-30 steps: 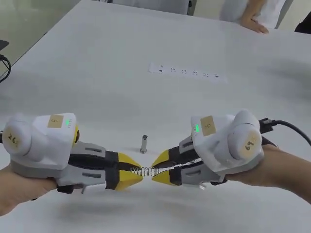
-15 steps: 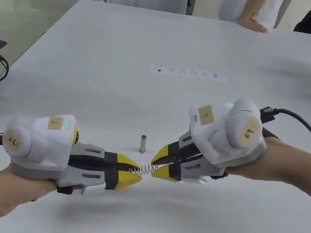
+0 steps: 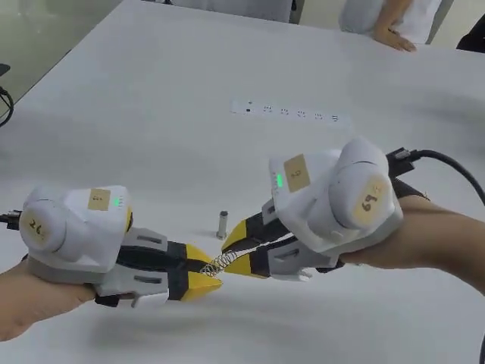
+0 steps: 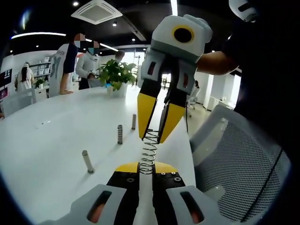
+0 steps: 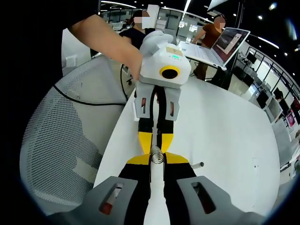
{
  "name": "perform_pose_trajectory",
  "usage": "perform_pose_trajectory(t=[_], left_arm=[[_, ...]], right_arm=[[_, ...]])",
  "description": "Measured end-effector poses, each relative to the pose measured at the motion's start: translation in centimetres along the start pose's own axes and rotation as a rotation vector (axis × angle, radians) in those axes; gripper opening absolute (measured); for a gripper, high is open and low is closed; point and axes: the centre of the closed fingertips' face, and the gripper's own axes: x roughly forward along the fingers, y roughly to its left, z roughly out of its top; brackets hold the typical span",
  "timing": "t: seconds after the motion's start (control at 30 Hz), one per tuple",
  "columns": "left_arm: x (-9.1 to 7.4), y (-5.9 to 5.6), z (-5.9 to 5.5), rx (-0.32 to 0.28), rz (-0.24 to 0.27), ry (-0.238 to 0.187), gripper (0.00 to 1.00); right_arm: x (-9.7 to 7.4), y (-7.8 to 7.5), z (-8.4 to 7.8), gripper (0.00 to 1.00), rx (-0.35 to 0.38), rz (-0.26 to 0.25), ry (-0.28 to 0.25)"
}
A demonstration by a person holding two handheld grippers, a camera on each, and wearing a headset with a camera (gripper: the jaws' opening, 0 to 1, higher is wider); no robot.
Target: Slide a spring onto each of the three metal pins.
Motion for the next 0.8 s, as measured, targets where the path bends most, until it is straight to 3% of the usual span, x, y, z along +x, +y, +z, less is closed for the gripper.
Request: perform_pose_trajectory(t=[0.63,0.8], left_arm=[[1.6,-0.2,-0.1,0.014,-0.01,0.016,0.01],[1.8,-0.4,-0.3,0.011,-0.023,0.02,0.01]], right_arm=[[0.1,0.0,-0.4,0.06,0.066,0.064,0.117],[0.1,0.3,-0.7,0.06,0.092,0.103,0.153]])
